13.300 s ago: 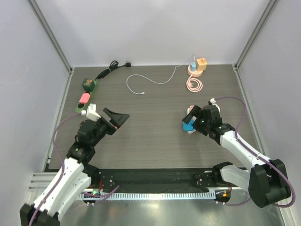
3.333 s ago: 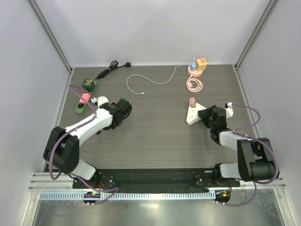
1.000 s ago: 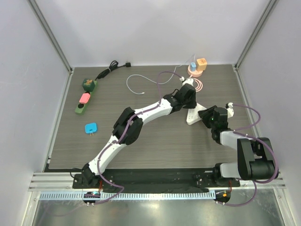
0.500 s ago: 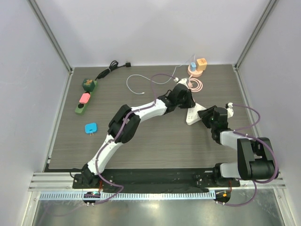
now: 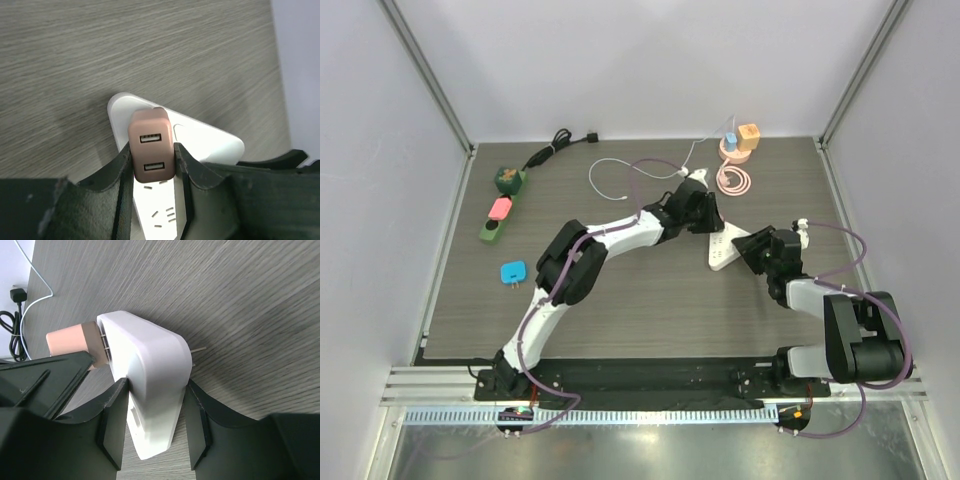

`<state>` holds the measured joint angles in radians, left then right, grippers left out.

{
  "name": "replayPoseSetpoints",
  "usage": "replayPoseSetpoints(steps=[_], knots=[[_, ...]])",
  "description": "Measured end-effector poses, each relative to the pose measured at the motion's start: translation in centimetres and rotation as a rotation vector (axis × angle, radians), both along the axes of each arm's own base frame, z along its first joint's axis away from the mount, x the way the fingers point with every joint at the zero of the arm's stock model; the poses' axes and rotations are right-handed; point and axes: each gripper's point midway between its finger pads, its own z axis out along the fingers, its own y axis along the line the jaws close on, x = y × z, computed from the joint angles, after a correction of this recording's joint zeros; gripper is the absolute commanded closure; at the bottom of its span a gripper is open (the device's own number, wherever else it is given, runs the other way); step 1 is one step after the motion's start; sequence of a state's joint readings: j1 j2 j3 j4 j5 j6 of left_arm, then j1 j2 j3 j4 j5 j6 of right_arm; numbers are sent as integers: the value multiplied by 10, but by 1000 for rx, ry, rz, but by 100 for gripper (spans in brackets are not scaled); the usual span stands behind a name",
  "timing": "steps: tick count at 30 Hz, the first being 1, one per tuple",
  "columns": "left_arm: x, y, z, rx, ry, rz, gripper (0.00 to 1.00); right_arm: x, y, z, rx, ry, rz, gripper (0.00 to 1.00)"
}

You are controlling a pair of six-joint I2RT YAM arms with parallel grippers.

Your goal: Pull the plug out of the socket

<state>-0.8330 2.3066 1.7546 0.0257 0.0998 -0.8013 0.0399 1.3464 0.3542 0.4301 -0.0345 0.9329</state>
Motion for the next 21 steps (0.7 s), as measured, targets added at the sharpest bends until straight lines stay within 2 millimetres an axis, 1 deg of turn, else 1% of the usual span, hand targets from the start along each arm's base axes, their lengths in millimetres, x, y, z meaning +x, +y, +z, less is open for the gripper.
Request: replayPoseSetpoints(steps=[5, 8, 11, 14, 16, 18, 21], knots=[[-8, -2, 12, 190, -91, -13, 100, -1, 2, 1, 14, 0, 9, 99], [-9, -4, 15, 180, -85, -20, 100, -2, -2, -1, 7, 7, -6, 99], [-13, 4, 7, 218, -36, -1, 100, -3, -1, -2, 11, 14, -4, 99], [-15, 0, 17, 305, -79, 10, 100, -2, 1, 0, 17, 4, 2, 99], [-24, -5, 25, 314, -88, -15, 100, 0, -5, -2, 3, 6, -23, 99], [-39, -13, 40, 295, -112, -52, 100, 2, -9, -1, -3, -1, -40, 99], [-61, -17, 55, 261, -117, -102, 100, 2, -12, -1, -10, -3, -52, 99]])
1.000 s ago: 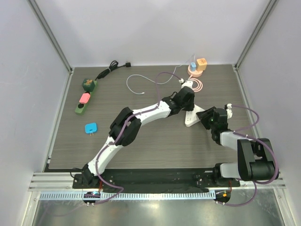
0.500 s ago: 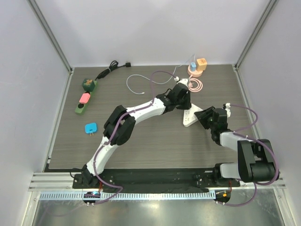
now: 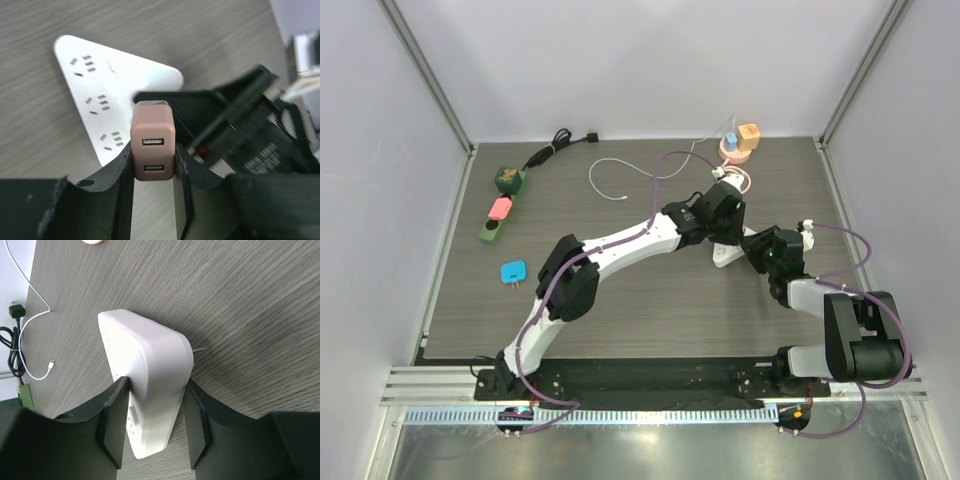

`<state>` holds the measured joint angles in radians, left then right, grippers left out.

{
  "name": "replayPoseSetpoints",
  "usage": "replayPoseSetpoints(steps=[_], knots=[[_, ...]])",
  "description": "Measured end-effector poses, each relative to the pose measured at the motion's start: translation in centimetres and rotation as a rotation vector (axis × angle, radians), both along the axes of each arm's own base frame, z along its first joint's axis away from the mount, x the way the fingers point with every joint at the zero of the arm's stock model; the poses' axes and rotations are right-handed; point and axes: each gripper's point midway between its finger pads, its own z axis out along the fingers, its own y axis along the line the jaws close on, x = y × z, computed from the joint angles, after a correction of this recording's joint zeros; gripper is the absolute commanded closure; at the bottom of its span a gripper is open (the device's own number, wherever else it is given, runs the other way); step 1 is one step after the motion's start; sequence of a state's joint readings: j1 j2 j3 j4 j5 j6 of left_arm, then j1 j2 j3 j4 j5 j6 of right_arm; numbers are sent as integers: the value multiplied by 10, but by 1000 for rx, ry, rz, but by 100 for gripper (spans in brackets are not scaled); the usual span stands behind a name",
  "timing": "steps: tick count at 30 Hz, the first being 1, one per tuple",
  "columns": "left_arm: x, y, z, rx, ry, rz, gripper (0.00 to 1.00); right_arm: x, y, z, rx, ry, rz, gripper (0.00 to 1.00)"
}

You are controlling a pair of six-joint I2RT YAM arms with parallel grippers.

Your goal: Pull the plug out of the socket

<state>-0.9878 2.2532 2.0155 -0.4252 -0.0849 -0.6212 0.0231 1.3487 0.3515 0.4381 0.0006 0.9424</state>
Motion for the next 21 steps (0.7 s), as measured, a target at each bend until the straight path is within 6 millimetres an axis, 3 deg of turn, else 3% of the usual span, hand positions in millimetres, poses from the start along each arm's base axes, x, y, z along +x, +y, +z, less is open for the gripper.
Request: replayPoseSetpoints(steps=[4, 8, 11, 18, 21], knots=[[-4, 6, 12, -47, 27, -10, 100, 0, -1, 0, -3, -2, -5, 99], [16, 52, 1, -16, 57, 79, 100, 0, -1, 0, -3, -2, -5, 99], [34, 112, -11, 26, 85, 200, 100, 0, -1, 0, -4, -2, -6, 99], [63, 286, -24, 275, 84, 580, 100, 1, -1, 0, -4, -2, -7, 99], [62, 337, -21, 460, 36, 693, 100, 1, -2, 0, -5, -2, -8, 99]])
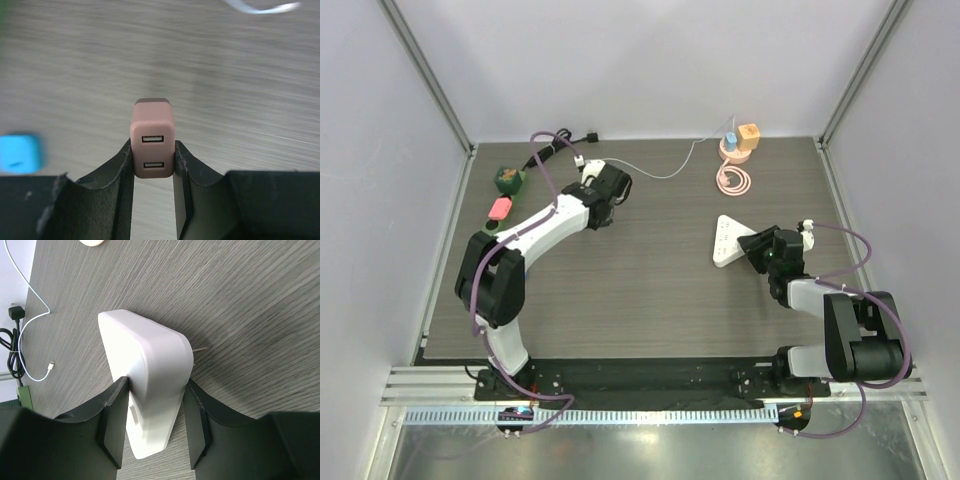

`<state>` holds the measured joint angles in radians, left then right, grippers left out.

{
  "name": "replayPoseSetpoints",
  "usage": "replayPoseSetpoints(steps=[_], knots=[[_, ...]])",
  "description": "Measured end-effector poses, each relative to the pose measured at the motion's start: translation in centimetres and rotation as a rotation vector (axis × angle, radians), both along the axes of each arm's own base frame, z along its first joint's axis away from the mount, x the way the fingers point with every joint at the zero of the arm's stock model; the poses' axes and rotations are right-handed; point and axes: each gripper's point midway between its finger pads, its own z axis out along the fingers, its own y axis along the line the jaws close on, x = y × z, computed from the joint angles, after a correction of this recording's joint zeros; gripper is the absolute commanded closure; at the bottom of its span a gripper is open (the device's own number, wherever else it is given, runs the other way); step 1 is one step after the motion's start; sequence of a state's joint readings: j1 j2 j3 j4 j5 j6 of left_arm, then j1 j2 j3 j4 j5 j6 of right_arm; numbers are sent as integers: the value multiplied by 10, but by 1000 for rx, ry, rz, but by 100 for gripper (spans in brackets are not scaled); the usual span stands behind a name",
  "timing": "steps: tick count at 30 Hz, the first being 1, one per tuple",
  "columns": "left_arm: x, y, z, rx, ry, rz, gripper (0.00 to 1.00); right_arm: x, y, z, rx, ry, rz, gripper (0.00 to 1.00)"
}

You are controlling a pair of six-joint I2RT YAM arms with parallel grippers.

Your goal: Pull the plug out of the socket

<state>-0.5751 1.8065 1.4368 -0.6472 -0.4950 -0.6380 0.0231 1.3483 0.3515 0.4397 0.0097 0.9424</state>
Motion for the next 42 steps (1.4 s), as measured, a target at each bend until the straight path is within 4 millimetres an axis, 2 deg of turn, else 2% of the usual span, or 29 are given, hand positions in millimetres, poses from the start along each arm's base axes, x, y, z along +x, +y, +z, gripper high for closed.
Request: replayPoseSetpoints(steps=[4, 8, 13, 19, 23, 26, 33, 34, 35, 38, 41, 42], knots=[[-15, 53, 6, 288, 11, 78, 100, 0, 0, 0, -1, 0, -1, 99], [-22, 85, 10, 465, 14, 109, 100, 0, -1, 0, -2, 0, -3, 99], [-17, 123, 11, 575, 54, 159, 100, 0, -1, 0, -2, 0, -3, 99], [-8, 166, -5, 608, 131, 226, 100, 1, -7, 0, -2, 0, -20, 99], [-5, 178, -30, 642, 206, 235, 99, 1, -10, 0, -2, 0, -30, 99], [-6, 181, -46, 662, 249, 228, 89, 1, -10, 0, -2, 0, -31, 99], [-4, 198, -50, 648, 269, 276, 88, 2, -14, 0, -1, -2, -42, 99], [-3, 202, -50, 642, 270, 289, 80, 2, -15, 0, -1, -1, -43, 99], [-1, 205, -50, 636, 268, 303, 61, 2, -15, 0, 0, -1, -43, 99], [-1, 213, -51, 624, 271, 338, 36, 1, -15, 0, 3, -1, -43, 99], [-2, 212, -51, 614, 266, 349, 23, 1, -15, 0, 3, -3, -43, 99], [-2, 211, -52, 603, 264, 351, 21, 1, -15, 0, 3, -3, -43, 99]])
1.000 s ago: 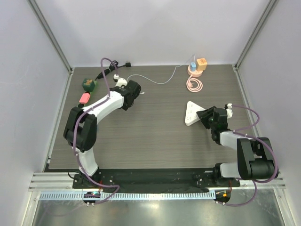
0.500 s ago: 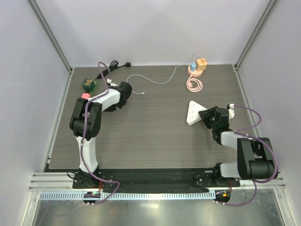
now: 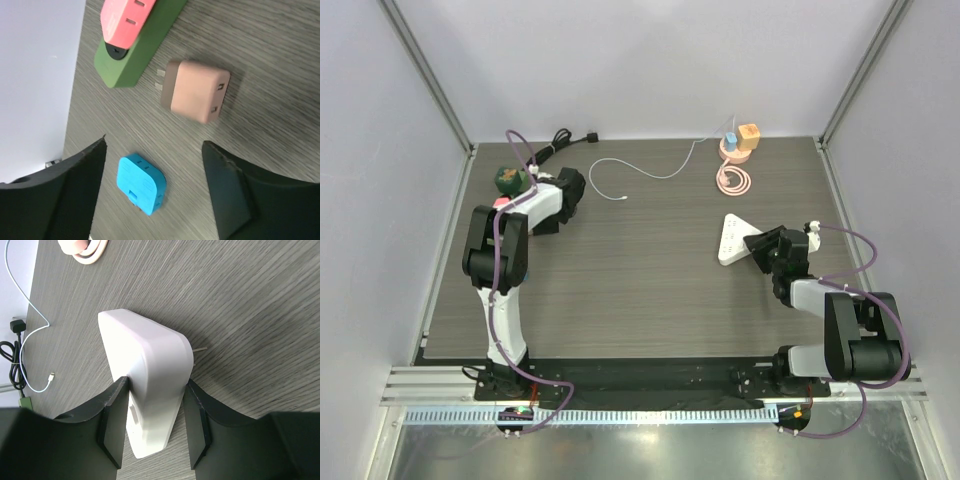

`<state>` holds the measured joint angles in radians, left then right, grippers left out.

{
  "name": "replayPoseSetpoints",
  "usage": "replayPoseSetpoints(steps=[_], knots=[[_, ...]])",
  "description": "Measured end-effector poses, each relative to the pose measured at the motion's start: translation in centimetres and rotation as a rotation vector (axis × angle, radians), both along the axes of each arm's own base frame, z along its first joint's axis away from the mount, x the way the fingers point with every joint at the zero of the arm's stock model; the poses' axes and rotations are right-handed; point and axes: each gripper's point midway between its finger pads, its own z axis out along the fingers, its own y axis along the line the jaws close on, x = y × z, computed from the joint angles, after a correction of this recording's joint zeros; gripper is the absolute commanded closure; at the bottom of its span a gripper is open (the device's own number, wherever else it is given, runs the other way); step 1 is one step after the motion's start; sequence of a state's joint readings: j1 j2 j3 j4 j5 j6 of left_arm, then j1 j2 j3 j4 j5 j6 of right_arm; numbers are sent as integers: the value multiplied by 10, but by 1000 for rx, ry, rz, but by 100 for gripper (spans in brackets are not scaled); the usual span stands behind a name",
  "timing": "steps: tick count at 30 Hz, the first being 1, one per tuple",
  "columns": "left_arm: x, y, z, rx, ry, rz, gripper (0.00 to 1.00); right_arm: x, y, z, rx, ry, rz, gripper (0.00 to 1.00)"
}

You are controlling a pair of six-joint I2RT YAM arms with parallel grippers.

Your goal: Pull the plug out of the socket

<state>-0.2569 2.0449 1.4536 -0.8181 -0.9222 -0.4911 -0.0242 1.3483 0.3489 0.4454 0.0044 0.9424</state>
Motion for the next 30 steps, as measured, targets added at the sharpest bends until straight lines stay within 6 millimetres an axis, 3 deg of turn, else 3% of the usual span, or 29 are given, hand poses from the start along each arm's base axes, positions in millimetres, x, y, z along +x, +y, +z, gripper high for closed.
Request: replayPoseSetpoints(steps=[5, 9, 12, 19, 24, 30], knots=[[-1, -11, 1, -56, -16, -5, 15, 0, -1, 0, 0, -2, -4, 99], [0, -30, 19, -129, -69, -43, 12, 0, -3, 0, 2, -1, -7, 99], [2, -57, 38, -219, -118, -111, 11, 0, -6, 0, 5, 0, -14, 99], [-4, -147, 80, -611, -212, -345, 11, 1, -20, -3, 43, 11, -65, 99], [-20, -185, 100, -863, -243, -433, 7, 3, -36, -1, 42, 31, -118, 99], [-33, -216, 121, -1057, -261, -498, 7, -4, -83, 2, 6, 58, -250, 98]])
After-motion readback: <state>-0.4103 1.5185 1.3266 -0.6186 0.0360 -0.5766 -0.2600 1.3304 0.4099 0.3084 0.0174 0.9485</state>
